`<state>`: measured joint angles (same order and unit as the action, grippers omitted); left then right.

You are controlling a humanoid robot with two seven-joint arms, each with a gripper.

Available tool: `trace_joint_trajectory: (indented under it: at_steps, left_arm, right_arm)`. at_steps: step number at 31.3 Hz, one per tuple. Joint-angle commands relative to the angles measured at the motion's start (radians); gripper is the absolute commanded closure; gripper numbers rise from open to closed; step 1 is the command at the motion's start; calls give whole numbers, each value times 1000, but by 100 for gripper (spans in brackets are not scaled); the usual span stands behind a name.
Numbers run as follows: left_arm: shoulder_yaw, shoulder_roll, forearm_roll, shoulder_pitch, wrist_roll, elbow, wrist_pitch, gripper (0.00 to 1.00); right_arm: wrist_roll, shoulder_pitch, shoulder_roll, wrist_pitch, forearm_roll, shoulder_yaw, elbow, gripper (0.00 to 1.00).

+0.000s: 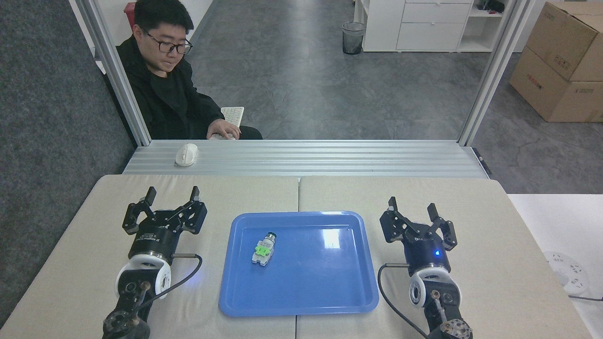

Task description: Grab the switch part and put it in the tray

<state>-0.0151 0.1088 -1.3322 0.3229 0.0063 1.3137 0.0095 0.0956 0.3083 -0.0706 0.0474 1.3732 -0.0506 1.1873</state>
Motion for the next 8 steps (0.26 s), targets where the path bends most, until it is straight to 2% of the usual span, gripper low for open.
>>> trace_joint_trajectory:
  at_steps: [1, 8]
  left_arm:
    - [12, -43, -12, -24, -3, 56, -6, 1]
    - [12, -46, -15, -28, -2, 50, -5, 1]
  right_arm:
    - [0, 0, 0, 0, 3, 0, 0, 0]
    - [0, 0, 0, 0, 0, 0, 0, 0]
